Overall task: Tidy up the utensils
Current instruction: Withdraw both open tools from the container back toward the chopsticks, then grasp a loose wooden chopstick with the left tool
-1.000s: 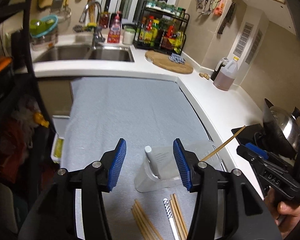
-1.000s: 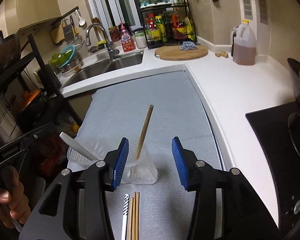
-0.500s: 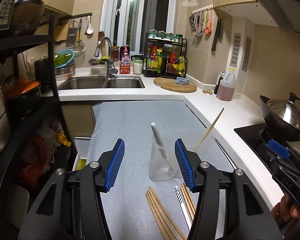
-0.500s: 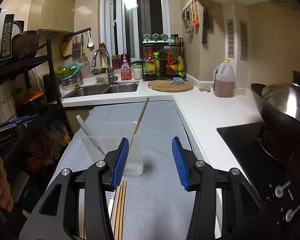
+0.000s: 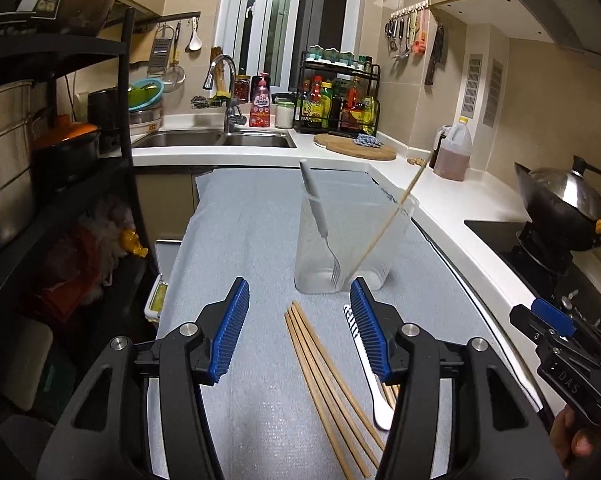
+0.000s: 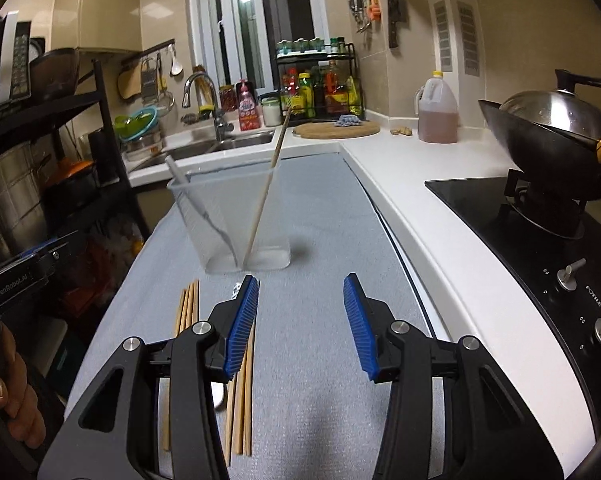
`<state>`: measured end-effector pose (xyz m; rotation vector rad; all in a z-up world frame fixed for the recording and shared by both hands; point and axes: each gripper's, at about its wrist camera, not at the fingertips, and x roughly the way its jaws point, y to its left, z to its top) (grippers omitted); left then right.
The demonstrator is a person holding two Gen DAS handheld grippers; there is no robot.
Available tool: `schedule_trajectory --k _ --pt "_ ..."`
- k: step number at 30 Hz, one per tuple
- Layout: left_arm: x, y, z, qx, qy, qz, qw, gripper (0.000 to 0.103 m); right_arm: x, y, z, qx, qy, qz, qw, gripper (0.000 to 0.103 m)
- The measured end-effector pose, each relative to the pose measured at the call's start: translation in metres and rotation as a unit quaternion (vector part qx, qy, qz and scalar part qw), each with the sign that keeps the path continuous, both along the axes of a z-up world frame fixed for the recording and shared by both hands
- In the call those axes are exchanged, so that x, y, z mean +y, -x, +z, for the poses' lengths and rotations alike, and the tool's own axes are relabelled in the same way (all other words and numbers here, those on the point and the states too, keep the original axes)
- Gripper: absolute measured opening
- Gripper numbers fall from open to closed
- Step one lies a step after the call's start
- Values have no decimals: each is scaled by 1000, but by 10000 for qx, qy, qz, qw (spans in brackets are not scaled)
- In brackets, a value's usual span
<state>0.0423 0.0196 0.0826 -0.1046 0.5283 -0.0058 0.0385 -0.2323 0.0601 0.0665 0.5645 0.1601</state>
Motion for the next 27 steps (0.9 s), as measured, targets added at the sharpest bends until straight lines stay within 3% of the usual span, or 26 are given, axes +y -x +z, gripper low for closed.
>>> schedule_trajectory --k 5,7,9,12,19,27 --pt "-3 15 -14 -53 2 25 10000 51 3 7 -5 38 78 87 9999 45" --pt "-6 19 -23 -23 1 -29 10000 38 6 9 -8 48 98 158 9998 40" --pt "-10 25 -36 20 -28 -28 10000 32 8 11 -13 80 72 234 9997 22" --pt "-16 34 -54 133 -52 -67 9999 27 14 14 -26 223 -5 408 9989 9" --pt "-24 41 -90 368 -133 -139 9991 20 28 21 -57 515 35 591 9969 8" --pt "-27 31 -119 934 32 -288 9952 20 41 14 -91 1019 12 787 9917 11"
